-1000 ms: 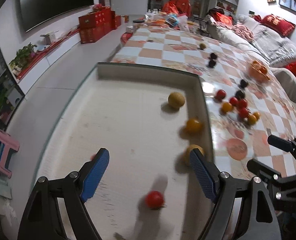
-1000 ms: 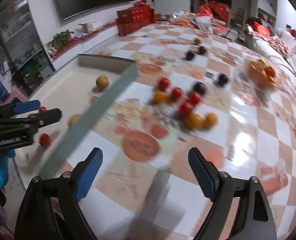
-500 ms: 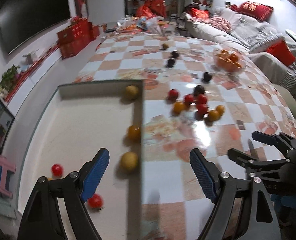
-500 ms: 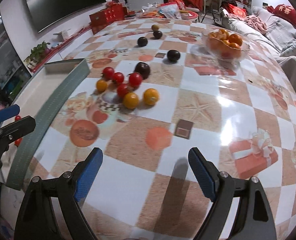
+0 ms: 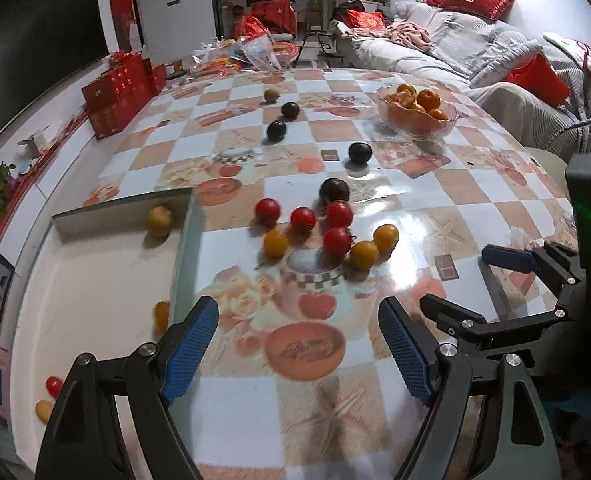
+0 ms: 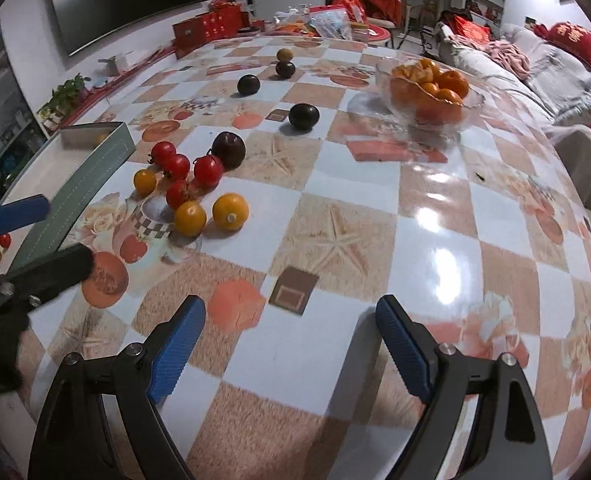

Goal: Organize fruits
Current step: 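Grasp a yellow cherry tomato with the left tool while the right tool grasps an orange one, then carry both held fruits over the white tray and open both tools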

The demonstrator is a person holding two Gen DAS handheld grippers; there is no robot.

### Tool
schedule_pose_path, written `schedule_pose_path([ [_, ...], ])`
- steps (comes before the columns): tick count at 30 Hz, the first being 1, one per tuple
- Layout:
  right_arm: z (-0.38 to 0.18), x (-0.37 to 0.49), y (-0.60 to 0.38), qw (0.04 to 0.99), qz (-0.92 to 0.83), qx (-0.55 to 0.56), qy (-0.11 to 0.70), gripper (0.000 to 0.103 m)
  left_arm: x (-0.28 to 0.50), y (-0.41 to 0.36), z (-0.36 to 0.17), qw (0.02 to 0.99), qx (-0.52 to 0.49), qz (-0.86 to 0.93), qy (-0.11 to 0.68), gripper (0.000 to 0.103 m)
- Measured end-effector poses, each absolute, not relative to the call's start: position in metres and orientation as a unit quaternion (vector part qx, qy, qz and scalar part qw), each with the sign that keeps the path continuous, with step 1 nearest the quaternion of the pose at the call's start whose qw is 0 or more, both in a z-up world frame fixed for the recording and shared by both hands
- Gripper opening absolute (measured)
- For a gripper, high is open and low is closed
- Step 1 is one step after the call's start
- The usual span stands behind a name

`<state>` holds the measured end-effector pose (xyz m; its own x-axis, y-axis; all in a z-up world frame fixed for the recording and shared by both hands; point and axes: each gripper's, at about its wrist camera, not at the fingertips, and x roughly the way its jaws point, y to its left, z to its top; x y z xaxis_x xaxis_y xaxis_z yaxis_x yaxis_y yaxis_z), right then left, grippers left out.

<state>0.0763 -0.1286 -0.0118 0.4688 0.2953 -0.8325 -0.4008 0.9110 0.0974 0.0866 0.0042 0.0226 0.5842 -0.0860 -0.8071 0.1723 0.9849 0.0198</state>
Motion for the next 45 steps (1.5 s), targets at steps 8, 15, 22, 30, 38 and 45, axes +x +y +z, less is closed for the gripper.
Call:
schedule_pose_path([
  [8,-0.012,0.092,-0.117,0.854,0.230,-0.086,0.459,0.081,0.110,0.007,0.003,0.878,0.040,-0.058,0.473,0.072],
  [15,-0.013,0.103,-0.101,0.856,0.257,-0.109,0.435,0.067,0.127,0.010,-0.010,0.873,0.052,-0.043,0.484,0.065],
  [22,-0.012,0.111,-0.089,0.856,0.282,-0.107,0.419,0.047,0.147,0.014,-0.015,0.876,0.053,-0.035,0.478,0.065],
  [30,-0.011,0.114,-0.090,0.857,0.284,-0.091,0.421,0.026,0.156,0.007,-0.014,0.879,0.051,-0.043,0.473,0.046],
  [38,-0.010,0.107,-0.099,0.857,0.269,-0.077,0.432,0.026,0.152,0.009,-0.014,0.882,0.038,-0.042,0.468,0.019],
  [45,-0.008,0.093,-0.113,0.855,0.272,-0.049,0.439,0.026,0.128,0.011,-0.012,0.877,0.025,-0.060,0.475,0.019],
])
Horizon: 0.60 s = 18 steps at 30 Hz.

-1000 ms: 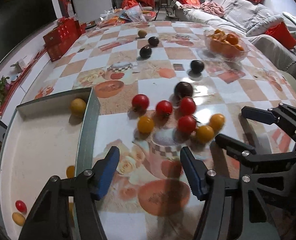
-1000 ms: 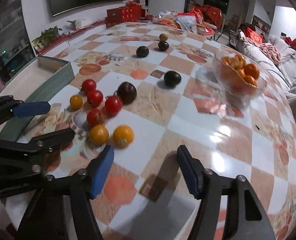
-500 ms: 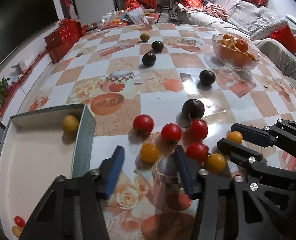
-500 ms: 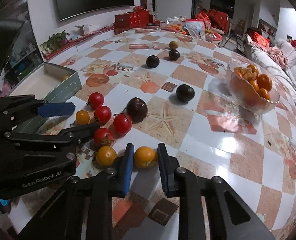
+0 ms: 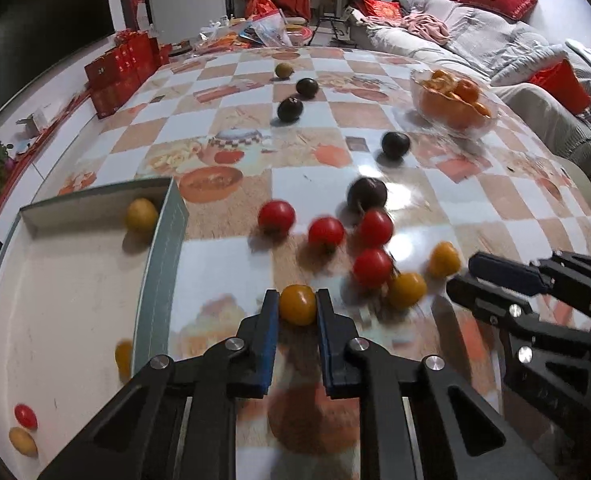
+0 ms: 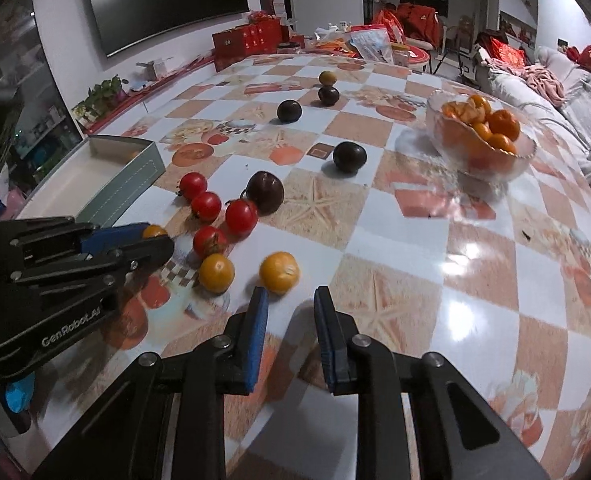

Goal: Organize fruits
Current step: 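Carry both held fruits over the white tray and open both tools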

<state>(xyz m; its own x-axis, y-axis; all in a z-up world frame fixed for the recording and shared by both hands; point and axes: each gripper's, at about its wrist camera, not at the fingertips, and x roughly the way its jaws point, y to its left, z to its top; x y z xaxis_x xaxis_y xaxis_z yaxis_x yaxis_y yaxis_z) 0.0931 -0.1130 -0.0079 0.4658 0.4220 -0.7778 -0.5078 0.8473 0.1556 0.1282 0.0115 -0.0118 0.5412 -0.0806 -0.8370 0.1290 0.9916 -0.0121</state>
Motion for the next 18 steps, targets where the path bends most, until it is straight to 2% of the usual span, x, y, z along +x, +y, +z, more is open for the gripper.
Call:
schedule_pose_path([
  [18,-0.010,0.099,-0.097,0.855,0.266,-0.069,0.439,0.031,0.093,0.016,-0.013,0.877,0.007,-0.075,0.474,0.019],
])
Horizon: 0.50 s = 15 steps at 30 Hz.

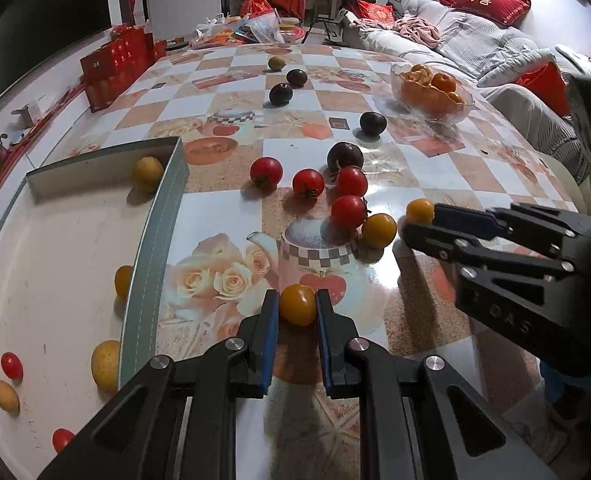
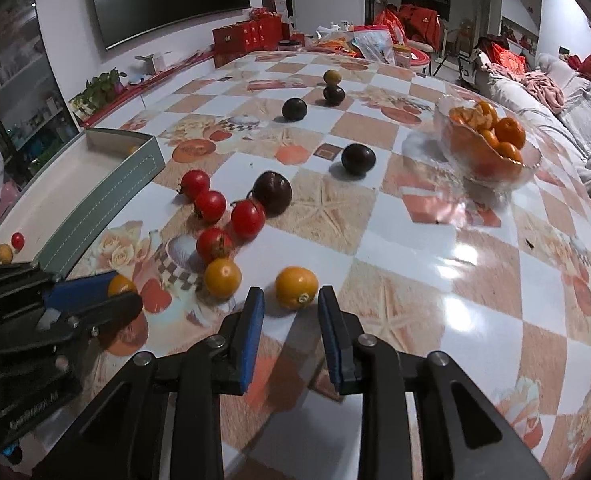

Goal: Organize fruits
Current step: 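Carry both held fruits over the white tray and open both tools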

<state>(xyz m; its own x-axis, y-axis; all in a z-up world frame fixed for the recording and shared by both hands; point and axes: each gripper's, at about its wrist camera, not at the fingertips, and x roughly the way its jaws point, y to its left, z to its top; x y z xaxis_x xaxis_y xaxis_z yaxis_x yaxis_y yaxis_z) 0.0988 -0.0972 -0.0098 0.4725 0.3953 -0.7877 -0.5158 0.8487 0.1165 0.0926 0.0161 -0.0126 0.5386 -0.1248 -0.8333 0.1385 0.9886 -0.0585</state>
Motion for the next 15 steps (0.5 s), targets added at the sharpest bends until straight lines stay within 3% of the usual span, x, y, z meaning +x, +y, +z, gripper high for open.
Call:
schedule_pose_path([
  [6,-0.010,0.101,-0.084,0.858,0.269,-0.091,0.427,0.030,0.093,0.016,-0.013,0.877,0.007,-0.075,0.474,0.019],
  [8,-0.009,0.100,-0.083,0.857,0.273,-0.089,0.428,0.023,0.093,0.016,-0.013,0.877,0.006,-0.075,0.474,0.019],
  [15,-0.008,0.094,-0.093,0.857,0.269,-0.064,0.434,0.023,0.091,0.017,-0.014,0.878,0.007,-0.076,0.472,0.019],
])
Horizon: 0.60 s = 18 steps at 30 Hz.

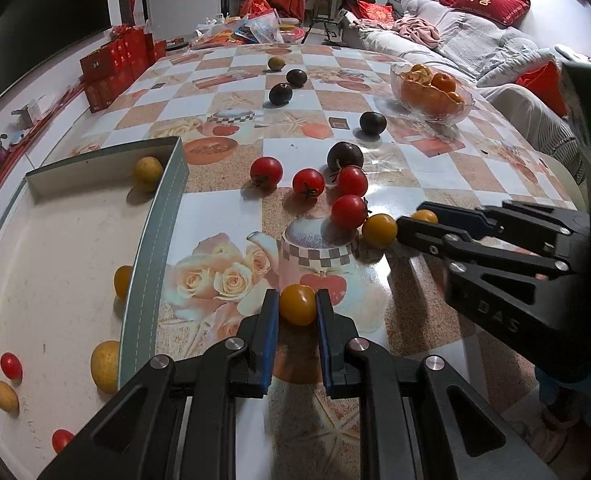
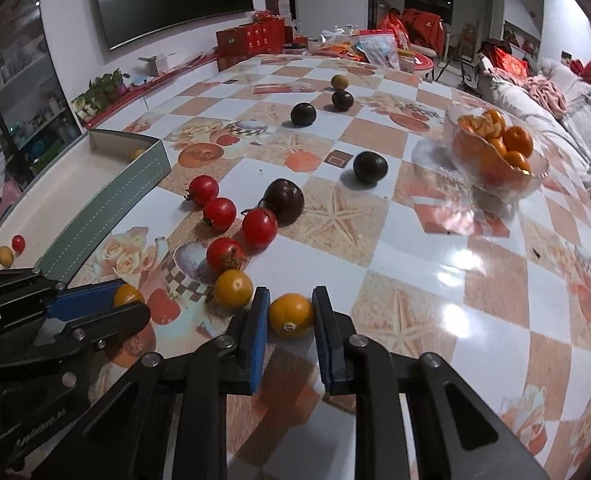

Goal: Organize fruits
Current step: 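Carry both held fruits over the white tray and open both tools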

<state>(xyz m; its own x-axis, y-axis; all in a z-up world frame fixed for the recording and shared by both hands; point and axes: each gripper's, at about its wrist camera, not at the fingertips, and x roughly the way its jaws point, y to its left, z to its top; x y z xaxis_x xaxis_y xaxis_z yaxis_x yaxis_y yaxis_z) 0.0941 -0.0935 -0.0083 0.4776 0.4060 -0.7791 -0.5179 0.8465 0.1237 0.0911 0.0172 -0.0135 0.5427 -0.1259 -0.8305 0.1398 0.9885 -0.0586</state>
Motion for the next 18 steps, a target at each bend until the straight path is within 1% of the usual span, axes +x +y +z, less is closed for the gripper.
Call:
schedule_pose_path([
  [10,0.006,0.075,-0.110,0.858,0.272,-0.028,0.434,0.023,0.078,0.020,-0.002,0.881,-0.010,-0.097,0.463,0.019],
  [18,0.004,0.055,-0.120,0.854,0.268,-0.008,0.446,0.023,0.062,0.023,0.005,0.883,-0.015,-0.103,0.458,0.019],
])
